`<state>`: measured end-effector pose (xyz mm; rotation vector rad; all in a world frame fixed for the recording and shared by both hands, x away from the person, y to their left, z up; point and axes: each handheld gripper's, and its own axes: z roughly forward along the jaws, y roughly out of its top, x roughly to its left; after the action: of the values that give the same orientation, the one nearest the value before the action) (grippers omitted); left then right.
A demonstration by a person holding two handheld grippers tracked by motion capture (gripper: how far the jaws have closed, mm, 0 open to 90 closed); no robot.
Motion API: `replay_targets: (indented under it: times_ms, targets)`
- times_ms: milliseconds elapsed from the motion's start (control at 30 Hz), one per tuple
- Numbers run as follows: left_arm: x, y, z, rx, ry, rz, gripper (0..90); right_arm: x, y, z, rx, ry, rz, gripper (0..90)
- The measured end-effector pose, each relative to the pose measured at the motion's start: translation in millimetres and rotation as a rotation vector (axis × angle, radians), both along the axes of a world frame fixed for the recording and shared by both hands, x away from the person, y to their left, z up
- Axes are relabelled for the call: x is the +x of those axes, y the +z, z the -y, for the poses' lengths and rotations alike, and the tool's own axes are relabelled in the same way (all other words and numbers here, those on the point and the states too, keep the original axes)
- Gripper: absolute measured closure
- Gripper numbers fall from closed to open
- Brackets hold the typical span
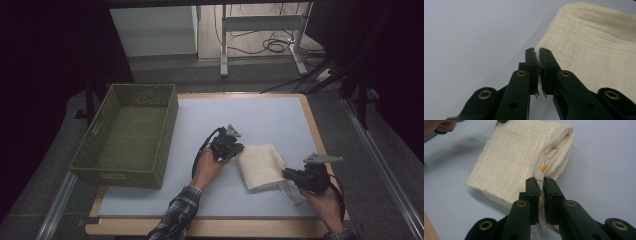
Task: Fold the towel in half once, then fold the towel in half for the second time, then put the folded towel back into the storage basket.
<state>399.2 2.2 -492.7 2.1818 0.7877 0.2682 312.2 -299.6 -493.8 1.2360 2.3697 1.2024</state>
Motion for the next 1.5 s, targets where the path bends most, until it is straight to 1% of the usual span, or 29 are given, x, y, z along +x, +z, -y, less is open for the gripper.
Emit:
replay_targets:
  times_ms: [233, 267, 333, 367, 600, 667, 833, 900, 1067, 1167, 1333, 1500]
  targets:
    - [0.4, 15.4, -17.6, 0.026, 0.021, 0.017, 85.8, 1.8, 9.1, -16.3, 0.01, 0.039, 0.031, 82.7]
    - [0.4, 16.5, -19.1, 0.023, 0.026, 0.019, 85.8, 2.1, 11.3, -19.4, 0.009, 0.047, 0.037, 82.8]
    - [0.4, 19.6, -23.4, 0.028, 0.033, 0.021, 85.7, 2.9, 14.6, -24.3, 0.009, 0.056, 0.043, 82.7]
    - [0.5, 21.4, -25.7, 0.037, 0.032, 0.024, 85.6, 3.3, 15.6, -26.3, 0.01, 0.059, 0.045, 82.8]
    - [0.3, 31.4, -39.4, 0.051, 0.056, 0.037, 85.5, 6.4, 24.3, -44.4, 0.006, 0.094, 0.063, 82.7]
    - [0.2, 33.5, -43.2, 0.049, 0.062, 0.038, 85.4, 7.2, 26.3, -48.4, 0.007, 0.1, 0.069, 82.7]
    - [0.4, 39.4, -54.2, 0.062, 0.077, 0.044, 85.3, 9.9, 30.7, -59.0, 0.009, 0.116, 0.075, 82.7]
    - [0.4, 41.4, -57.9, 0.061, 0.084, 0.047, 85.1, 11.5, 31.8, -63.0, 0.011, 0.122, 0.081, 82.7]
    - [0.5, 47.5, -67.7, 0.073, 0.098, 0.056, 85.1, 15.0, 36.1, -73.0, 0.005, 0.134, 0.087, 82.7]
    - [0.2, 52.3, -73.8, 0.078, 0.103, 0.062, 85.0, 17.6, 38.5, -79.5, 0.011, 0.142, 0.092, 82.7]
    - [-0.8, 61.5, -85.0, 0.081, 0.116, 0.076, 84.9, 21.6, 43.2, -91.4, 0.006, 0.158, 0.1, 82.7]
    - [-1.8, 71.6, -97.0, 0.08, 0.132, 0.09, 84.9, 25.2, 48.3, -102.7, -0.009, 0.174, 0.113, 82.7]
